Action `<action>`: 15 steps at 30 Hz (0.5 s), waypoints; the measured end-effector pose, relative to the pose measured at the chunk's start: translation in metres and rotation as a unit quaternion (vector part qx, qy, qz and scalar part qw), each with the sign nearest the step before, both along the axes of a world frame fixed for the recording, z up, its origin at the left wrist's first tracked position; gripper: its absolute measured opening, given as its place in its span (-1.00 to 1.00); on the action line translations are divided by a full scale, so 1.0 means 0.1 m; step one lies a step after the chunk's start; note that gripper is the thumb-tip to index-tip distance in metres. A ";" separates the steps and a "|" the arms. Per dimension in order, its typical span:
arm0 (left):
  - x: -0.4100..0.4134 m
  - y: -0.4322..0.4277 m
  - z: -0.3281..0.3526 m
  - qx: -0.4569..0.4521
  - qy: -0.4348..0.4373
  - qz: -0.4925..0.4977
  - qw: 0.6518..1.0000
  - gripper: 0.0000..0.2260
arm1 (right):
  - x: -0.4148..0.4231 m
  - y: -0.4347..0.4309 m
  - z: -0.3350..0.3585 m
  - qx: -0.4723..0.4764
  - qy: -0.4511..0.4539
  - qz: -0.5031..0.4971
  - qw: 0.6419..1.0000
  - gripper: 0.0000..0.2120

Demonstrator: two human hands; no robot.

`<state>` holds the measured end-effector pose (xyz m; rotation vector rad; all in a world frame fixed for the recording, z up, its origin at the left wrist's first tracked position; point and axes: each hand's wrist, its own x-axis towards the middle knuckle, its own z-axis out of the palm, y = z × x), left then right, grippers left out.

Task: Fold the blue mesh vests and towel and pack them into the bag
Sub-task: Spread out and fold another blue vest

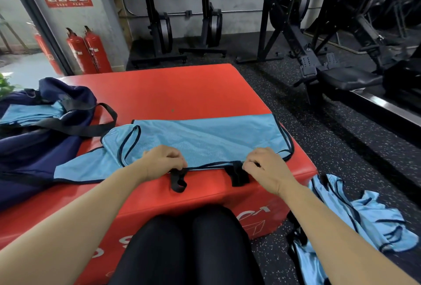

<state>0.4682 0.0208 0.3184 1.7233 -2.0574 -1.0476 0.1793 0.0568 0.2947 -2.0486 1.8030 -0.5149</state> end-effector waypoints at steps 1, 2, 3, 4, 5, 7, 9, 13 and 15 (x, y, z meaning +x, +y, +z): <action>-0.04 -0.01 0.00 0.012 0.021 0.013 1.000 -0.66 | 0.01 0.00 -0.02 -0.001 -0.002 -0.020 1.000 -0.38; -0.08 -0.03 0.02 0.017 0.027 0.022 0.999 -0.69 | 0.03 -0.01 -0.03 0.000 0.006 -0.038 0.999 -0.35; -0.13 -0.05 0.04 0.023 0.024 0.023 0.999 -0.72 | 0.05 -0.02 -0.03 0.003 0.023 -0.051 0.998 -0.39; -0.17 -0.08 0.05 0.027 0.008 0.019 0.999 -0.70 | 0.08 -0.02 -0.04 0.001 0.051 -0.054 0.997 -0.46; -0.21 -0.11 0.07 0.030 -0.008 0.014 0.999 -0.67 | 0.13 -0.01 -0.05 -0.007 0.080 -0.052 0.995 -0.51; -0.29 -0.19 0.10 0.015 -0.051 0.000 0.999 -0.65 | 0.18 0.03 -0.06 -0.012 0.115 -0.057 0.992 -0.56; -0.36 -0.30 0.13 -0.001 -0.066 0.007 0.998 -0.67 | 0.17 0.04 -0.10 -0.008 0.122 -0.058 0.991 -0.58; -0.53 -0.52 0.14 -0.027 -0.060 -0.006 0.998 -0.79 | 0.13 0.05 -0.13 0.006 0.128 -0.043 0.991 -0.61; -0.61 -0.65 0.07 -0.085 -0.106 -0.029 0.990 -0.84 | 0.12 0.04 -0.14 0.009 0.132 -0.035 0.991 -0.65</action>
